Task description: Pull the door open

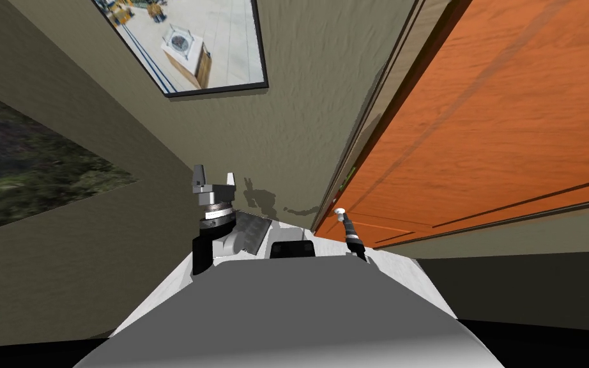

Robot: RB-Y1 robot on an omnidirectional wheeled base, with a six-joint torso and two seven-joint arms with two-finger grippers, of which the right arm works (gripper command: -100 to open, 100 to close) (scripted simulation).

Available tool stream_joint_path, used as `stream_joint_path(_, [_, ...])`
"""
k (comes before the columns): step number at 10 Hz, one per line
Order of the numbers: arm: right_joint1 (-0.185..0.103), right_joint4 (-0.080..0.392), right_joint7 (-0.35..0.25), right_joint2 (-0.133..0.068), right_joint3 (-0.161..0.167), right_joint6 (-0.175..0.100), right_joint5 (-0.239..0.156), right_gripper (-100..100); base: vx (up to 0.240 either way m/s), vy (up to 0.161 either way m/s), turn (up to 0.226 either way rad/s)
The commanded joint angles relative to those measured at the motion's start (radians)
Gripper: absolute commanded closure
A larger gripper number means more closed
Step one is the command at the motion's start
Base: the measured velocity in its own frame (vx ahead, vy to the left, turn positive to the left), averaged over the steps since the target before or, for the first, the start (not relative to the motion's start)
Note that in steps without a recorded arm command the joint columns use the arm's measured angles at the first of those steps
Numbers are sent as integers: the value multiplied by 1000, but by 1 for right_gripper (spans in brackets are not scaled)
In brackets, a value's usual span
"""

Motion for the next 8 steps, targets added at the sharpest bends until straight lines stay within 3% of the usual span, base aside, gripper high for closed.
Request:
stream_joint_path(1, [0,-8,-40,9,16,-1,-9,100,-45,-22,42])
stream_joint_path(8, [2,-13,-205,-1,51,8,-103,100,-37,-15,62])
